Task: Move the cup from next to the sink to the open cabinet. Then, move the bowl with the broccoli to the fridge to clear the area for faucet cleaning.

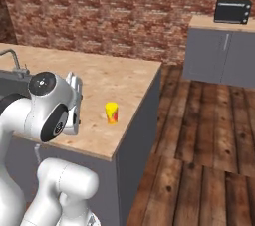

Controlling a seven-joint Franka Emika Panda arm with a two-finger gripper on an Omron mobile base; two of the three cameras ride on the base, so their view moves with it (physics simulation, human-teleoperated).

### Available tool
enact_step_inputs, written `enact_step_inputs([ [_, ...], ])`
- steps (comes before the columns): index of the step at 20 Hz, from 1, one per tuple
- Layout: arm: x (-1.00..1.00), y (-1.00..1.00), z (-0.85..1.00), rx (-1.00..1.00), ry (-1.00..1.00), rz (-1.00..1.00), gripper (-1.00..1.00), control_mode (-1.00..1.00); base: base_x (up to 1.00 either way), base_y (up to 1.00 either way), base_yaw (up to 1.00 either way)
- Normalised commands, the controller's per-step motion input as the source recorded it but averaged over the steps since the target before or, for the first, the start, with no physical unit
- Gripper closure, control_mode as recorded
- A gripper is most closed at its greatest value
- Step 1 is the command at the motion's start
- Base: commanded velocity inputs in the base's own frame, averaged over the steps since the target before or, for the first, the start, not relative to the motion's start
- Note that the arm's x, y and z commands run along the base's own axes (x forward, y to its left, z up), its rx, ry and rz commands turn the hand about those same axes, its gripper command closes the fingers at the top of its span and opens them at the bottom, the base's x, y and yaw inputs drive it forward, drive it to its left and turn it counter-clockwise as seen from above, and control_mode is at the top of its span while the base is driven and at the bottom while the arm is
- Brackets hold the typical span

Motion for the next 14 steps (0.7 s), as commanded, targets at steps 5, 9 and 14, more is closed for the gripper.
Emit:
enact_step_inputs([
  [5, 0.00, 0.00, 0.00, 0.00, 0.00, 0.00, -1.00, 1.00, 0.49, 0.00, -0.19],
  [9, 0.08, -0.03, 0.00, 0.00, 0.02, 0.00, -1.00, -1.00, 0.26, 0.00, -0.02],
  [14, 0.42, -0.60, 0.00, 0.25, 0.27, 0.00, -1.00, -1.00, 0.00, 0.00, 0.00],
])
